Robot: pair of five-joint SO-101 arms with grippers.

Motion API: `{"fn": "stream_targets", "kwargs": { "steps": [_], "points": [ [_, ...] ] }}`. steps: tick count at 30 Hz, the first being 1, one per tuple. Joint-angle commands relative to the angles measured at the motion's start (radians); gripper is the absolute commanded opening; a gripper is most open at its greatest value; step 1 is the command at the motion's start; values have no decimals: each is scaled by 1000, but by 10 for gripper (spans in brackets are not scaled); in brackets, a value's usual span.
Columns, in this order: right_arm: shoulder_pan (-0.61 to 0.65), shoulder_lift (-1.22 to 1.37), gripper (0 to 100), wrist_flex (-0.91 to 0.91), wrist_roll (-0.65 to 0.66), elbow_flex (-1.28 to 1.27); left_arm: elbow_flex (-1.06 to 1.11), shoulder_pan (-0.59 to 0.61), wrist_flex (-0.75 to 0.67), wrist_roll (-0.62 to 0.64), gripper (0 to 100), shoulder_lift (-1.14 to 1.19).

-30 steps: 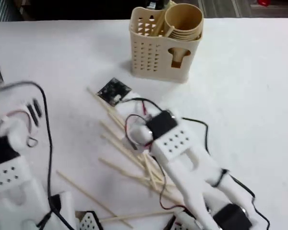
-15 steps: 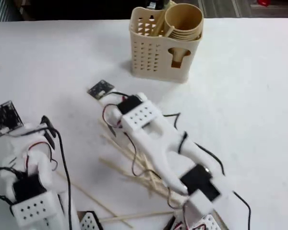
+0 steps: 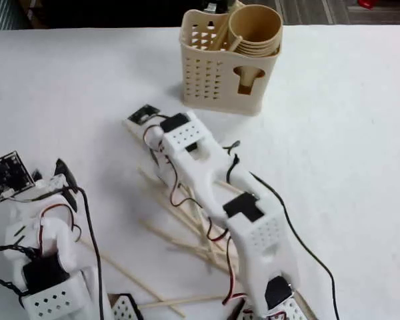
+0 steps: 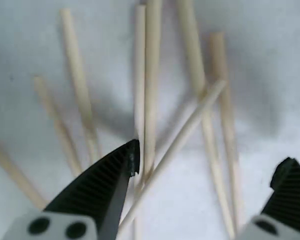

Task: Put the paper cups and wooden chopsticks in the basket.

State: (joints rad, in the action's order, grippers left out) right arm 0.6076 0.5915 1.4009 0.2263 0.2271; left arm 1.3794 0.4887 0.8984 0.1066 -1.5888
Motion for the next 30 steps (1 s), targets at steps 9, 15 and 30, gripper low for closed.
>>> {"fn": "stream_targets", "kwargs": {
  "steps": [9, 15, 30],
  "points": [
    [2, 71, 125, 91, 14, 71, -5, 8, -12, 6, 165, -18],
    [18, 67, 18, 120, 75, 75, -3, 8, -12, 5, 165, -18],
    [28, -331, 18, 242, 77, 74, -3, 7, 5, -25, 165, -19]
  ]
}}
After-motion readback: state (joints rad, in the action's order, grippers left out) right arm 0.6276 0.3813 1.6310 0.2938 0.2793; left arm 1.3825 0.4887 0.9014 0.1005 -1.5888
